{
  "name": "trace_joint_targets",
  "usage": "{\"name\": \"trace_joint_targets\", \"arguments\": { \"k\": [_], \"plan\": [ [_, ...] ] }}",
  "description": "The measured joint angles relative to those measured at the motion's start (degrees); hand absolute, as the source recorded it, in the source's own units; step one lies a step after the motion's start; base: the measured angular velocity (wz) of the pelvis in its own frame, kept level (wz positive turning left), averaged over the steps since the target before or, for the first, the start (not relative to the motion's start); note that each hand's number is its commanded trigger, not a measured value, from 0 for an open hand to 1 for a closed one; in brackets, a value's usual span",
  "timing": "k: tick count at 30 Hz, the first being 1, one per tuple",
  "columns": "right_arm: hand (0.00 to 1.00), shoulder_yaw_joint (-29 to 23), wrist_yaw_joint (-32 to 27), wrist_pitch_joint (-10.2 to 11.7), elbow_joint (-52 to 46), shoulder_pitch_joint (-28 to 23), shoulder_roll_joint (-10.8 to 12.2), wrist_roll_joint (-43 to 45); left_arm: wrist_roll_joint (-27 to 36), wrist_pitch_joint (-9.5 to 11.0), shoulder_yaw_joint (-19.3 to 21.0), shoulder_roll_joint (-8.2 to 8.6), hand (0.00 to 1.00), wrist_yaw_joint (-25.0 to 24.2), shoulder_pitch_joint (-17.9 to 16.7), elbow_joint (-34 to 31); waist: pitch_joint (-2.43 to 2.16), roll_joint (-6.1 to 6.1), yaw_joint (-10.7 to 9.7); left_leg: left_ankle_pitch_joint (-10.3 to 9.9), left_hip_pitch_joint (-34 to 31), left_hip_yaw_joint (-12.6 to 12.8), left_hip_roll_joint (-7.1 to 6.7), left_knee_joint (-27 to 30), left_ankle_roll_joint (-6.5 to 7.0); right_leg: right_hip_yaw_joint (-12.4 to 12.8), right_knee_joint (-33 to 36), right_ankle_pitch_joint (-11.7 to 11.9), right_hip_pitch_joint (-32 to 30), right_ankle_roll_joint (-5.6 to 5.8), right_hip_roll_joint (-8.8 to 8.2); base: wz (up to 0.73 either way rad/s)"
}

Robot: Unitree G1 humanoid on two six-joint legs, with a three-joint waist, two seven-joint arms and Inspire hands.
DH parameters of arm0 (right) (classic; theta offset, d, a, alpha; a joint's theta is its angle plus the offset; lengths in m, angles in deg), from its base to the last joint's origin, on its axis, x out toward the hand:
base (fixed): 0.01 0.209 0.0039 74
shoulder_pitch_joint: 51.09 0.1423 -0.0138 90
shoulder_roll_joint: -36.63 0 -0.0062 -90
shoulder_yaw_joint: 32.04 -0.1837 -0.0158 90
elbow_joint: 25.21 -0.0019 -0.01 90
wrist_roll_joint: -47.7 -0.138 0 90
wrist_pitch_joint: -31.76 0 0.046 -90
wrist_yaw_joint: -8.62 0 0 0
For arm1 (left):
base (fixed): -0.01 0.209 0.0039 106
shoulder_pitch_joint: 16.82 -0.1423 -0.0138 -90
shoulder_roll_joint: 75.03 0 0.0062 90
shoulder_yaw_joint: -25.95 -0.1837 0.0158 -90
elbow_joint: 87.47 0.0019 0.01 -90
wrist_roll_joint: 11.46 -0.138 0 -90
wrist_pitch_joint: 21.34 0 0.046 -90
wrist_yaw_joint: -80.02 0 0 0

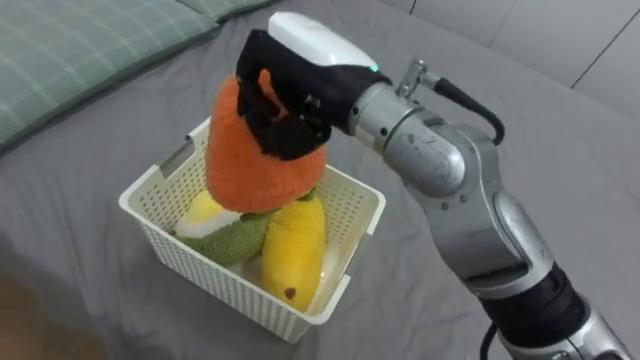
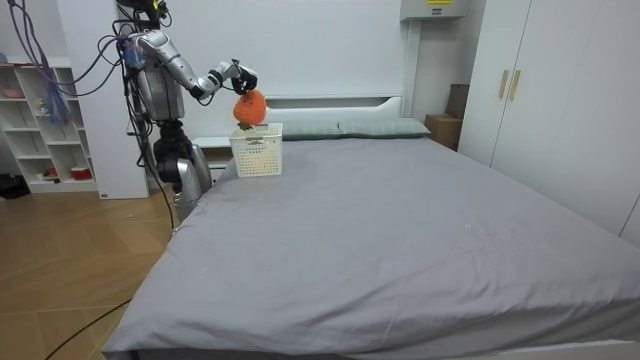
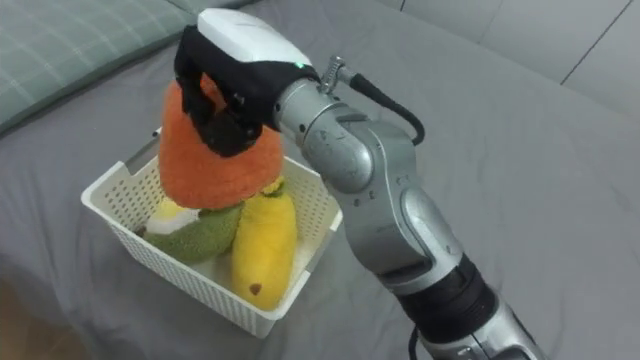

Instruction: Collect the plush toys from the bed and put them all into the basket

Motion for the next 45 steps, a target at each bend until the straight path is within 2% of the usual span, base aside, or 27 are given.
{"name": "trace_joint_targets", "arguments": {
  "k": [2,6,8,15,16,26,28,33,37,39,42,43,44,45],
  "plan": [
    [0.0,0.1,-0.01,-0.36,1.8,0.0,-0.03,0.05,0.03,-0.54,-0.75,-0.13,0.0,0.04,0.19,0.05,0.25,0.3,0.4,0.21,-0.12,-0.42,-0.17,-0.05,0.02,-0.12,0.0,0.0,0.03,0.0,-0.09,0.1],
    [0.0,1.3,-0.22,-0.77,5.06,-0.01,-0.08,0.6,0.15,-1.29,-0.74,-0.2,0.0,0.08,0.35,-0.04,0.37,0.21,0.27,0.36,-0.39,-0.91,-0.3,-0.07,0.01,-0.37,0.0,-0.01,-0.09,0.0,-0.12,0.08],
    [0.0,1.31,-0.29,-0.88,8.54,-0.14,-0.28,0.95,0.01,-1.4,-0.74,-0.17,0.0,0.07,1.01,-0.12,0.26,-0.18,0.23,0.65,-1.16,-1.46,-0.44,0.02,0.02,-0.79,0.01,0.0,-0.66,0.0,-0.19,0.13],
    [0.0,1.31,-0.29,-1.03,12.78,-0.38,-0.51,1.57,-0.22,-1.4,-0.71,-0.46,0.0,0.07,1.13,-0.13,0.2,-0.36,0.17,0.74,-1.88,-1.46,-0.45,0.11,0.01,-0.64,-0.01,0.0,-1.19,0.0,-0.15,0.01],
    [0.0,1.31,-0.28,-1.03,13.24,-0.38,-0.56,1.56,-0.24,-1.4,-0.71,-0.46,0.0,0.08,1.13,-0.29,0.05,-0.58,0.18,0.75,-1.88,-1.44,-0.45,0.12,0.01,-0.61,-0.03,0.0,-1.19,0.0,-0.15,0.0],
    [0.0,1.29,-0.91,-0.93,13.5,-0.39,-1.81,1.02,-0.19,-1.37,-0.61,-0.62,0.0,0.08,1.21,-1.15,0.05,-0.58,0.2,0.78,-1.64,-1.2,-0.42,0.24,0.02,-0.43,-0.01,0.0,-1.28,0.0,-0.17,0.0],
    [0.0,1.03,-1.94,-0.64,13.5,-0.86,-2.15,0.5,-0.05,-1.37,-0.4,-0.67,0.0,0.11,1.15,-1.14,0.19,-0.38,0.17,0.78,-1.31,-1.07,-0.42,0.4,0.02,-0.23,-0.02,0.0,-1.06,0.0,-0.17,-0.02],
    [0.0,-2.19,-5.74,0.74,14.65,-1.94,-3.44,-2.87,0.52,-1.33,-0.34,-0.63,0.0,0.6,0.67,-1.32,0.45,-0.03,-1.24,0.77,-1.07,-1.24,-0.46,0.83,0.03,-0.53,0.04,0.01,-0.56,0.0,-0.21,0.01],
    [0.0,-8.71,-10.4,2.78,14.63,-4.46,-4.72,-7.9,0.47,-0.73,0.05,-0.62,0.0,1.1,0.3,-1.22,0.54,0.24,-3.07,0.74,-0.94,-1.14,-0.46,0.86,0.05,-0.53,0.12,0.03,-0.35,-0.02,-0.27,-0.01],
    [0.0,-12.14,-13.48,3.5,14.63,-6.24,-5.14,-10.03,0.49,-0.6,0.83,-0.26,0.0,1.5,-0.06,-1.45,0.44,0.58,-3.47,0.7,-0.71,-0.64,-0.41,0.81,0.1,-0.07,0.14,0.04,-0.35,-0.03,-0.3,-0.12],
    [0.0,-16.88,-18.81,5.75,14.62,-10.2,-5.61,-13.67,0.53,0.06,1.24,0.09,0.0,1.95,-1.39,-1.49,0.09,1.82,-4.82,0.69,0.24,0.31,-0.36,0.51,0.22,0.79,0.15,0.13,-0.04,0.12,-0.38,-0.15],
    [0.0,-18.54,-20.64,6.51,14.63,-11.74,-5.72,-15.21,0.52,0.46,1.22,0.11,0.0,2.48,-1.93,-1.47,-0.12,2.2,-5.97,0.67,0.28,0.5,-0.36,0.39,0.26,1.05,0.15,0.14,-0.06,0.14,-0.39,-0.1],
    [0.0,-19.92,-22.22,6.95,14.65,-12.89,-5.73,-16.31,0.53,0.8,1.17,0.09,0.0,2.83,-2.39,-1.54,-0.03,2.92,-7.01,0.66,0.35,0.81,-0.32,0.38,0.27,1.38,0.18,0.15,-0.21,0.14,-0.39,-0.14],
    [0.0,-20.52,-23.06,7.22,14.66,-13.49,-5.75,-16.68,0.73,0.92,0.98,0.09,0.0,2.89,-2.63,-1.55,-0.23,3.01,-7.75,0.65,0.47,1.28,-0.25,0.37,0.29,1.6,0.23,0.16,-0.31,0.13,-0.39,-0.21]
  ]
}}
